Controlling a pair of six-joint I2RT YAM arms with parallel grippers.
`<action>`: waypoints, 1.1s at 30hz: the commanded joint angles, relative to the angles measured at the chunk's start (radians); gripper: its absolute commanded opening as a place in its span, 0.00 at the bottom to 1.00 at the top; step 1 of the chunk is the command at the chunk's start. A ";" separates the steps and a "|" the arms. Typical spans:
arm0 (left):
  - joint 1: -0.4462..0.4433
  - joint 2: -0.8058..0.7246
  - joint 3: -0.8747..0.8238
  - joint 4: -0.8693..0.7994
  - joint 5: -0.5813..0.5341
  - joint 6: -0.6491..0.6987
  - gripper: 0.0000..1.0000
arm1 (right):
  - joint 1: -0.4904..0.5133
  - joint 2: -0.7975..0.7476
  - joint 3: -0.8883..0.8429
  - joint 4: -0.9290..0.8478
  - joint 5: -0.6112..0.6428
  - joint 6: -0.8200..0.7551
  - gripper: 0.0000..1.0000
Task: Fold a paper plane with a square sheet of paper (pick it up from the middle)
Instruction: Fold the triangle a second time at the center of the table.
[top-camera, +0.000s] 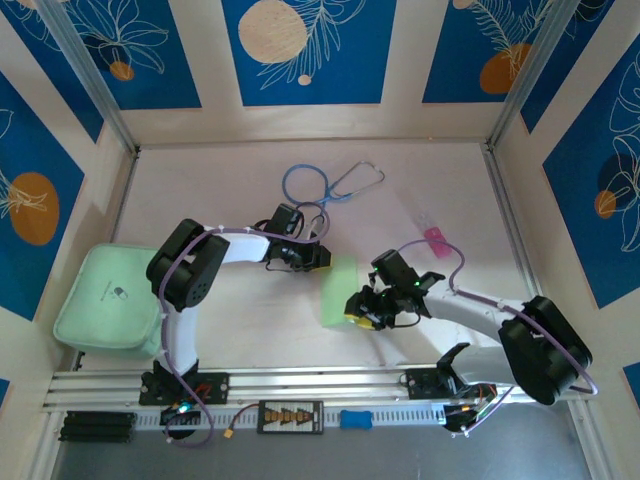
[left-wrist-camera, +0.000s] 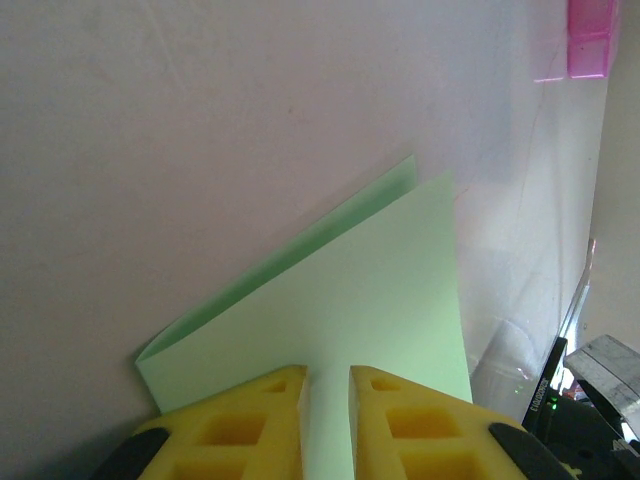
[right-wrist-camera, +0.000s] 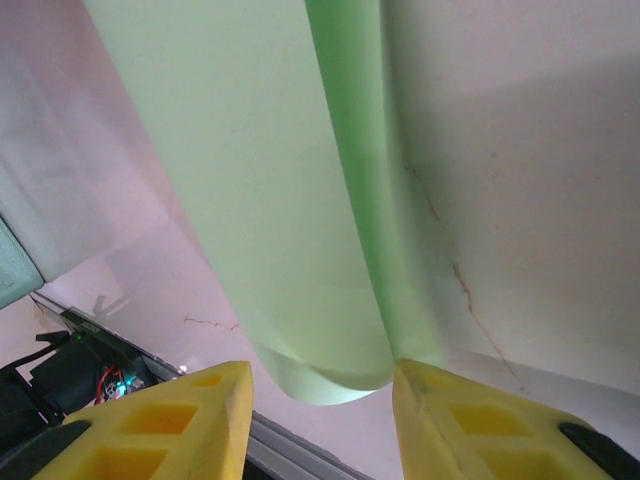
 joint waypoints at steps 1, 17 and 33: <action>0.013 0.026 -0.024 -0.081 -0.012 -0.003 0.20 | 0.008 -0.024 0.023 -0.040 0.013 0.006 0.42; 0.013 0.034 -0.015 -0.094 -0.001 -0.001 0.20 | -0.027 0.044 0.031 0.138 -0.017 -0.022 0.51; 0.012 0.035 -0.008 -0.091 0.024 0.001 0.20 | -0.171 0.195 0.070 0.294 -0.225 -0.216 0.55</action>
